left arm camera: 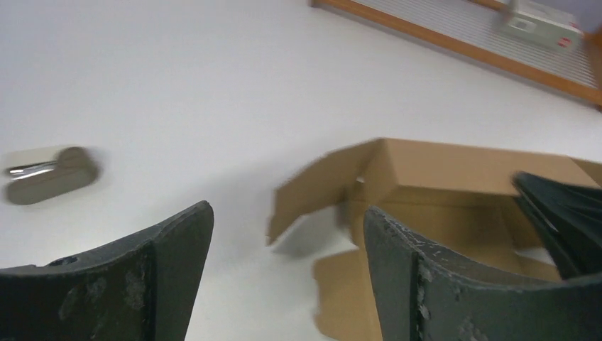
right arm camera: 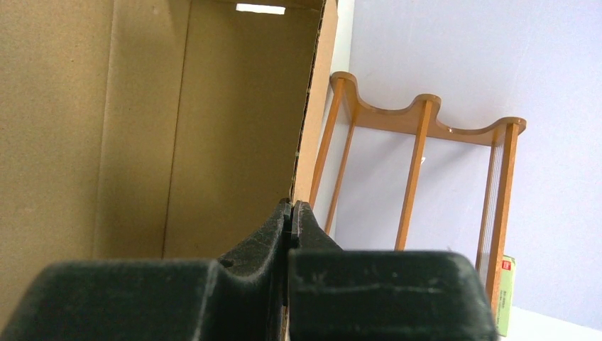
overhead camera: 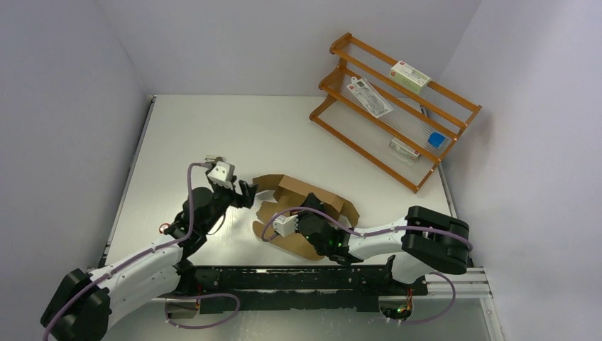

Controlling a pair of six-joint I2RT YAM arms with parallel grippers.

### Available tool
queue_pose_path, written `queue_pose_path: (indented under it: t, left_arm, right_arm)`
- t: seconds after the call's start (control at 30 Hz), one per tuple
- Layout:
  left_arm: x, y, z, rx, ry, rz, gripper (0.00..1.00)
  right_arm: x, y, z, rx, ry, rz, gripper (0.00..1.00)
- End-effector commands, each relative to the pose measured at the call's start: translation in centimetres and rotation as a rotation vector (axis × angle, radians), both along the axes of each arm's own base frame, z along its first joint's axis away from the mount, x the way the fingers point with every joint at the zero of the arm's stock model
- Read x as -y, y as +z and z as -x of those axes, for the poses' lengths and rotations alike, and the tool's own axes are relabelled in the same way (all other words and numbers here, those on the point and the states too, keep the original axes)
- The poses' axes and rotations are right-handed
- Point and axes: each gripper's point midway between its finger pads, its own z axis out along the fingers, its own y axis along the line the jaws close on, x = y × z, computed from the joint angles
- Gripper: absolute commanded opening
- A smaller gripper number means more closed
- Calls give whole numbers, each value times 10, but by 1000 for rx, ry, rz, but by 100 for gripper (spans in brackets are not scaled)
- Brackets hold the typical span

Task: Fold the paper box

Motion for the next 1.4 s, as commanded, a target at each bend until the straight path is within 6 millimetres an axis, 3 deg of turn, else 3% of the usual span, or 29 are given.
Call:
queue_pose_path:
  t: [0.0,0.13,0.3,0.53,0.63,0.77,1.37]
  left_arm:
    - [-36,12,-24,-1,122,-27,81]
    - [-52,9,-44,-52,146,20,81]
    - [-57,-14,-69,-167,138,0,82]
    - [-34,-37,-86,-248,-5,-16,81]
    - [-18,-48,-86,-279,-104,-17,76]
    - [0,-56,-74,-302,-228,12,68]
    - [42,-47,-12,-247,-463,76,64]
  right_arm:
    - [-2,-16,7,-49,37,34,0]
    - [-2,-16,7,-49,37,40,0]
    - [-3,-14,7,-51,36,35,0]
    - [-5,-17,8,-56,42,46,0]
    - [-5,-18,8,-51,41,53,0]
    - [-6,-17,8,-50,49,45,0]
    - [-11,-10,8,-41,66,33,0]
